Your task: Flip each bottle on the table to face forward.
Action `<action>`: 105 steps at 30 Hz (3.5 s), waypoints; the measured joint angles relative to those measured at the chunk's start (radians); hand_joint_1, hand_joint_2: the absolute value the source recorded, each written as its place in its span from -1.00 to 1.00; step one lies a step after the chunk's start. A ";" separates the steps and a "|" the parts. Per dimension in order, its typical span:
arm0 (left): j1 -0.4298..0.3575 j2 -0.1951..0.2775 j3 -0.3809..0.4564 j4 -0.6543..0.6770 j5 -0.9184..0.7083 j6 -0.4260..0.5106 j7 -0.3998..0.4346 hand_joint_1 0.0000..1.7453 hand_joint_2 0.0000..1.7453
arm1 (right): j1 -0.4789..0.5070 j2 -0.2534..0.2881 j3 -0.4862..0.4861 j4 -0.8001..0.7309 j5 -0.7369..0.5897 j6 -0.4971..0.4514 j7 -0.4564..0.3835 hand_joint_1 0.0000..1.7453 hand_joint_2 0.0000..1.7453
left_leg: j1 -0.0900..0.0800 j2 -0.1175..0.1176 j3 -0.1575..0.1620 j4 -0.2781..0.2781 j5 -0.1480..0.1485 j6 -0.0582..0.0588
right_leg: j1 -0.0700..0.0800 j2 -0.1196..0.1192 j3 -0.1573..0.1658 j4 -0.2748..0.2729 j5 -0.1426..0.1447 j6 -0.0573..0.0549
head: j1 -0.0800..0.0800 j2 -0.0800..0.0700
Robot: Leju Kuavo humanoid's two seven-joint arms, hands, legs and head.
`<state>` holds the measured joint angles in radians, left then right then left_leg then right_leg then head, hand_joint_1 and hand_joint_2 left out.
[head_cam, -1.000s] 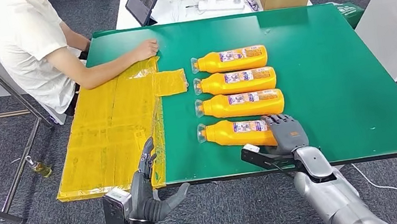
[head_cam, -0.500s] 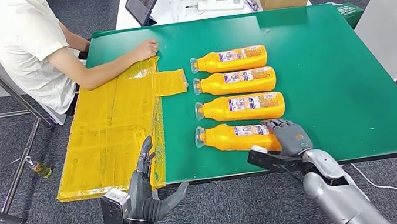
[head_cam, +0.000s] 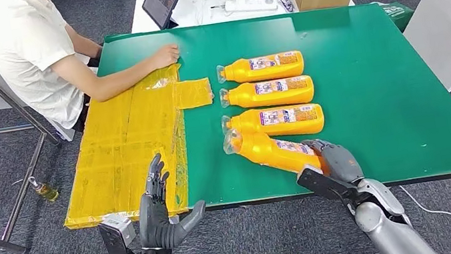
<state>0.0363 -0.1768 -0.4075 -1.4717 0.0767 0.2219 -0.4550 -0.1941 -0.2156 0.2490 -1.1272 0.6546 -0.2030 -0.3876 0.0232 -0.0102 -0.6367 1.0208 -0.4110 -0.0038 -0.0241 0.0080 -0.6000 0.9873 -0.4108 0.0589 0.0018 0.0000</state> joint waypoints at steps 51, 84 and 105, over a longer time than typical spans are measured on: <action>-0.106 0.011 -0.130 0.057 0.260 -0.040 0.112 -1.00 1.00 | -0.013 0.375 0.291 0.124 -0.098 -0.332 -0.153 0.54 1.00 | 0.000 0.000 -0.003 0.000 0.000 0.000 | 0.000 0.000 -0.004 0.000 0.000 0.000 | 0.000 0.000; -0.147 0.011 -0.104 0.034 0.470 -0.088 0.101 1.00 1.00 | -0.079 0.425 0.410 0.257 -0.279 -0.216 -0.254 -1.00 1.00 | 0.000 0.001 -0.003 0.000 0.001 0.000 | 0.000 0.000 -0.004 0.000 0.000 0.000 | 0.000 0.000; -0.124 0.021 -0.078 -0.021 0.485 -0.109 0.091 1.00 1.00 | -0.001 0.395 0.382 0.175 -0.374 -0.250 -0.307 -1.00 -1.00 | 0.000 0.001 -0.003 0.000 0.001 0.000 | 0.000 0.000 -0.005 0.000 0.000 0.000 | 0.000 0.000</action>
<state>-0.0875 -0.1560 -0.4853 -1.4927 0.5618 0.1125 -0.3637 -0.1954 0.1799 0.6308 -0.9527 0.2804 -0.4532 -0.6949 0.0235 -0.0096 -0.6397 1.0207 -0.4105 -0.0043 -0.0240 0.0082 -0.6050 0.9876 -0.4110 0.0586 0.0021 0.0000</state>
